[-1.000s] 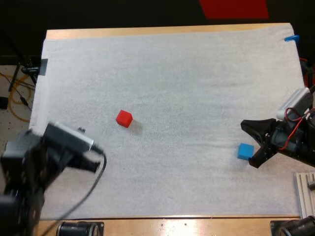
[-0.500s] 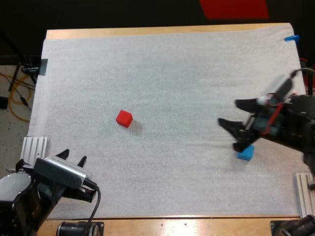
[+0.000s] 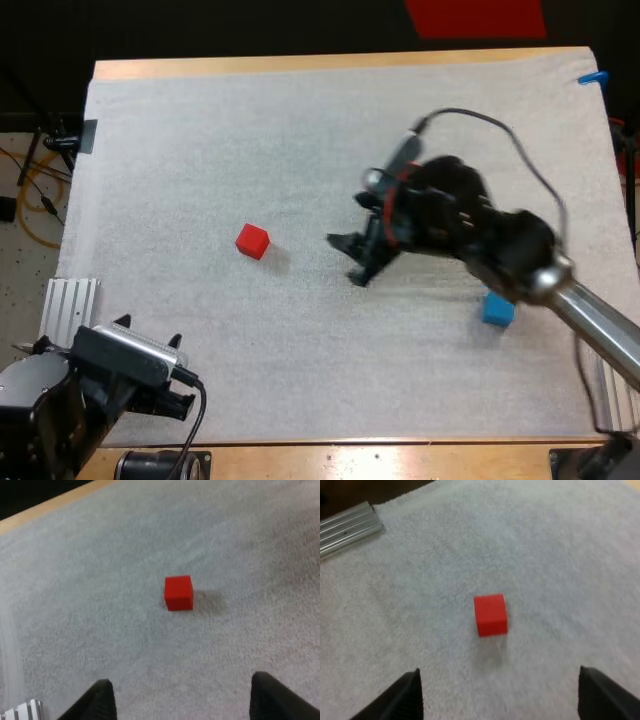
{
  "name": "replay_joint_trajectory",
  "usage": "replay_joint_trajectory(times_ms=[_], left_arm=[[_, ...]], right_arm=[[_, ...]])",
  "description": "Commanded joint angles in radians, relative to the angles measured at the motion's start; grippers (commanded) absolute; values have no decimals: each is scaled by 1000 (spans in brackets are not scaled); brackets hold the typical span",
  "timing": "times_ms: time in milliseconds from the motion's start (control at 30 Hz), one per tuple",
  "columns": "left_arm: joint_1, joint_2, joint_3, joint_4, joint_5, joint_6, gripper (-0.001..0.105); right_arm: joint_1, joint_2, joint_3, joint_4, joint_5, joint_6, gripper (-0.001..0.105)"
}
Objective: Stack red cube on blue cube
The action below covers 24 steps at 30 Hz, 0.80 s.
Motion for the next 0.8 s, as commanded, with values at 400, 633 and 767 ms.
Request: replay_joint_trajectory(times_ms=[400, 633, 767], left_arm=[[0, -2, -3, 9, -3, -16, 57], [0, -2, -3, 9, -3, -16, 57], [0, -2, -3, 9, -3, -16, 57]], right_arm=[[120, 402, -308, -20, 83, -174, 63], [137, 580, -453, -20, 88, -168, 63], [137, 656, -517, -20, 112, -171, 63]])
